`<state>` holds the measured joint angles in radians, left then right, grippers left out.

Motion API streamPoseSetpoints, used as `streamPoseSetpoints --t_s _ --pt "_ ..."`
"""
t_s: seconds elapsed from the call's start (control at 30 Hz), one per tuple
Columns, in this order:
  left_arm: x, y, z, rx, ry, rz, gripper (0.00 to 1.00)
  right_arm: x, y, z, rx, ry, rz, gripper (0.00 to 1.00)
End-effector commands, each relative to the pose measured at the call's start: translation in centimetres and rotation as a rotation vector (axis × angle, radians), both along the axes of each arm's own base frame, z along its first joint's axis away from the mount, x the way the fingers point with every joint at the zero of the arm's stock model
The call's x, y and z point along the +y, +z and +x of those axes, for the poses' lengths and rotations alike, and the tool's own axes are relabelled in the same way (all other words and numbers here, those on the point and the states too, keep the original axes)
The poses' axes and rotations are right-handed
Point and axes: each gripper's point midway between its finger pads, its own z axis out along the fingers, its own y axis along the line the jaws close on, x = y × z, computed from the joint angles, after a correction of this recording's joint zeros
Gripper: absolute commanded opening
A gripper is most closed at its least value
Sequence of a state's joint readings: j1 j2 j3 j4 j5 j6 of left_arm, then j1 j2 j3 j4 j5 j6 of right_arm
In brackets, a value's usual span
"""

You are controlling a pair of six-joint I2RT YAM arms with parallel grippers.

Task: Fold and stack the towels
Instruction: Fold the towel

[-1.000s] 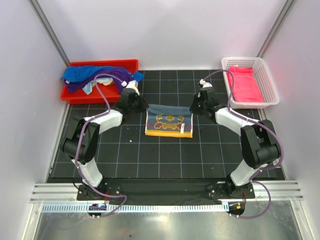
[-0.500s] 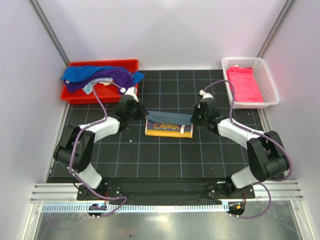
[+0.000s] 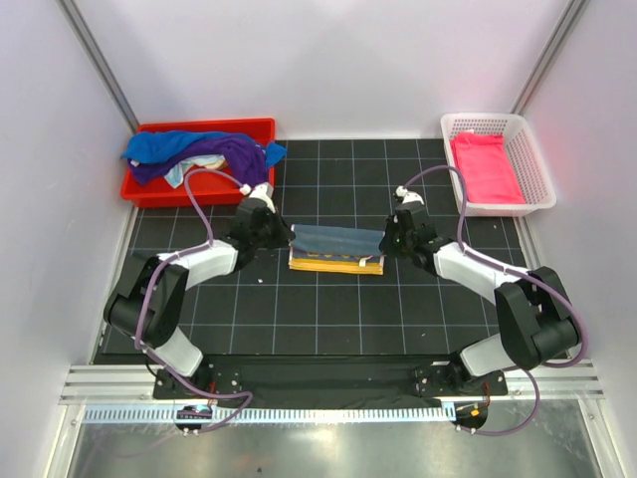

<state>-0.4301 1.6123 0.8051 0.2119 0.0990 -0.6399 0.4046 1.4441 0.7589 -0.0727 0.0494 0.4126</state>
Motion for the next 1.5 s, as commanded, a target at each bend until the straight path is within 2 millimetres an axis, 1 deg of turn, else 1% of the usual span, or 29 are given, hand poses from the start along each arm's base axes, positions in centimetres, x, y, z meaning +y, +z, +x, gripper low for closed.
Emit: streamPoseSetpoints --t_s 0.0,0.2,0.23,0.27,0.33,0.37,0.4,0.43,0.53,0.63,0.67,0.7,0.77,0.8,0.83,0.87,0.93,1.0,1.03,1.1,1.13,1.2,1.27,1.3,1.37,1.4,1.47 --pt "0.0 2.0 0.5 -0.067 0.014 -0.019 0.00 -0.6 0.5 0.1 -0.025 -0.025 -0.019 0.05" --pt "0.0 0.5 -0.2 -0.033 0.007 -0.005 0.01 -0.7 -0.5 -0.2 -0.002 -0.027 -0.024 0.05" --pt "0.0 0.4 -0.3 -0.031 0.007 -0.005 0.04 -0.6 -0.4 -0.2 -0.003 -0.026 -0.021 0.07" --pt "0.1 0.5 -0.3 -0.032 0.012 -0.004 0.07 -0.5 -0.5 -0.3 -0.001 -0.024 -0.020 0.12" --pt "0.3 0.9 -0.4 -0.040 0.016 -0.002 0.17 -0.4 -0.4 -0.4 -0.001 -0.018 -0.015 0.16" --pt "0.3 1.1 -0.5 -0.041 0.016 -0.002 0.20 -0.4 -0.3 -0.4 -0.004 -0.015 -0.015 0.24" --pt "0.4 1.4 -0.4 -0.047 0.016 -0.004 0.25 -0.4 -0.1 -0.4 -0.007 -0.016 -0.015 0.27" --pt "0.4 1.6 -0.4 -0.053 0.017 -0.002 0.33 -0.4 0.0 -0.6 -0.004 -0.012 -0.016 0.29" --pt "0.8 2.8 -0.3 -0.068 0.027 0.012 0.39 -0.3 1.0 -0.6 -0.013 -0.005 -0.006 0.35" --pt "1.2 3.9 -0.4 -0.074 0.036 0.032 0.40 -0.4 2.5 -0.5 -0.035 -0.012 -0.004 0.36" --pt "1.3 4.1 -0.5 -0.072 0.039 0.034 0.41 -0.4 3.2 -0.2 -0.048 -0.017 0.000 0.36" --pt "1.3 4.9 -0.5 -0.086 0.039 0.028 0.41 -0.4 3.5 -0.2 -0.053 -0.016 0.001 0.36" --pt "1.2 5.7 -0.3 -0.094 0.038 0.023 0.40 -0.4 4.7 0.0 -0.075 -0.024 0.009 0.37" --pt "1.0 5.6 -0.5 -0.077 0.033 0.021 0.38 -0.3 4.9 0.1 -0.078 -0.029 0.018 0.37" --pt "0.7 5.6 -0.6 -0.072 0.017 0.017 0.34 -0.1 5.3 0.1 -0.080 -0.025 0.022 0.37" --pt "0.1 5.8 -0.6 -0.069 0.002 0.010 0.32 0.0 5.6 0.1 -0.087 -0.021 0.027 0.37" --pt "-0.6 5.0 -0.9 -0.040 -0.025 0.012 0.28 0.3 5.7 0.2 -0.091 -0.017 0.029 0.38" --pt "-1.3 4.4 -1.1 -0.026 -0.047 0.016 0.26 0.6 5.3 0.2 -0.079 -0.009 0.023 0.38" --pt "-1.5 3.4 -1.3 -0.003 -0.051 0.025 0.26 0.7 5.1 0.2 -0.072 -0.008 0.019 0.37" --pt "-2.1 2.7 -1.5 0.020 -0.063 0.031 0.24 1.0 3.9 0.0 -0.036 0.002 0.012 0.37" --pt "-2.2 1.7 -1.7 0.050 -0.063 0.038 0.22 1.0 3.3 -0.3 -0.022 0.005 0.008 0.37" --pt "-2.2 0.5 -1.9 0.081 -0.053 0.060 0.18 1.1 2.0 -0.8 0.006 0.015 -0.005 0.36" --pt "-1.6 -1.3 -2.4 0.139 -0.026 0.094 0.16 0.6 0.2 -1.8 0.047 0.017 -0.032 0.36" --pt "-1.2 -1.9 -2.4 0.151 -0.003 0.114 0.15 0.1 -1.1 -2.3 0.076 0.007 -0.055 0.36" --pt "-0.8 -3.5 -2.8 0.201 0.013 0.136 0.15 -0.1 -2.4 -2.9 0.111 0.013 -0.072 0.36" --pt "-0.9 -3.8 -2.9 0.209 0.010 0.135 0.14 -0.2 -3.3 -3.2 0.135 0.017 -0.079 0.36" --pt "-0.9 -4.6 -3.0 0.233 0.012 0.146 0.14 -0.1 -3.9 -3.4 0.156 0.022 -0.080 0.35"
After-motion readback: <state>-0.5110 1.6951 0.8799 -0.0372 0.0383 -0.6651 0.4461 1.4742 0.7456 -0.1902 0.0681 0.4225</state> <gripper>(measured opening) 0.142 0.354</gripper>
